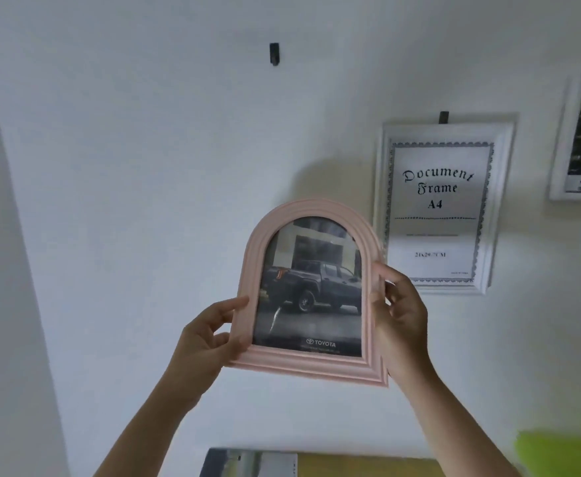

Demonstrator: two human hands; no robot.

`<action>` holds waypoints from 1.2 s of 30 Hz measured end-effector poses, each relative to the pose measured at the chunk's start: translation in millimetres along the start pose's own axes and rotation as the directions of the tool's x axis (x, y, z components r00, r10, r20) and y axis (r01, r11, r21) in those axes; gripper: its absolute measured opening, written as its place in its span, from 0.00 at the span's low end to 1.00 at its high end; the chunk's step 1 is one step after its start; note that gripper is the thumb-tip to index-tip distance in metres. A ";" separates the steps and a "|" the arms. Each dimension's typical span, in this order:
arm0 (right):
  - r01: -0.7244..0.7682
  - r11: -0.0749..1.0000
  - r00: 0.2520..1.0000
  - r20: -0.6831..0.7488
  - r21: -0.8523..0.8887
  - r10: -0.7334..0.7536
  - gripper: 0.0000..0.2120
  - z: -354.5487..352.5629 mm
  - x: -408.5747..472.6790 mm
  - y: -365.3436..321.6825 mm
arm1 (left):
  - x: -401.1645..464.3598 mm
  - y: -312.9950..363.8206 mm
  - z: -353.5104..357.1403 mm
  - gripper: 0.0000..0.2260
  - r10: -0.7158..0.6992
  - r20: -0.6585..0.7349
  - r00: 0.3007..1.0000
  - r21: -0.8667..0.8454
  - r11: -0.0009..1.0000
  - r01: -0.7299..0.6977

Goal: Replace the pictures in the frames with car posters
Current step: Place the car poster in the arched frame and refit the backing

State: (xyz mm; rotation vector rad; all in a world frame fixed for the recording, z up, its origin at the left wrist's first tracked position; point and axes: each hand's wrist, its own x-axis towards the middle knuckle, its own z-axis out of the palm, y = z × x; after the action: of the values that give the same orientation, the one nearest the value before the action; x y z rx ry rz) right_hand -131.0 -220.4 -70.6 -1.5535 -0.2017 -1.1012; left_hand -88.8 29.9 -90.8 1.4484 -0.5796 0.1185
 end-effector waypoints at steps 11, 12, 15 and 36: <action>0.425 0.902 0.903 0.036 0.072 -0.428 0.15 112.0 178.9 -32.8 | 150.8 89.7 -57.1 0.23 0.338 -0.100 0.936 0.111 0.939 -0.327; 0.442 0.894 0.895 0.029 0.076 -0.445 0.15 116.8 189.4 -33.6 | 161.0 94.0 -59.0 0.23 0.356 -0.097 0.929 0.122 0.931 -0.344; 0.452 0.887 0.891 0.003 0.093 -0.454 0.16 126.6 214.2 -29.9 | 187.2 100.7 -62.0 0.23 0.390 -0.079 0.917 0.155 0.914 -0.376; 0.552 0.829 0.819 -0.129 -0.087 -0.559 0.12 122.6 216.0 25.1 | 226.0 47.5 -47.4 0.22 0.480 -0.070 0.875 0.282 0.850 -0.444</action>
State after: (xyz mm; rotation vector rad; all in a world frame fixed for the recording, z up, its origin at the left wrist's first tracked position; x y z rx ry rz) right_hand 67.0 -217.1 81.3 -1.4790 -0.5606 -1.6864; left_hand 99.6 22.0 50.7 1.5102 -0.8154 0.6969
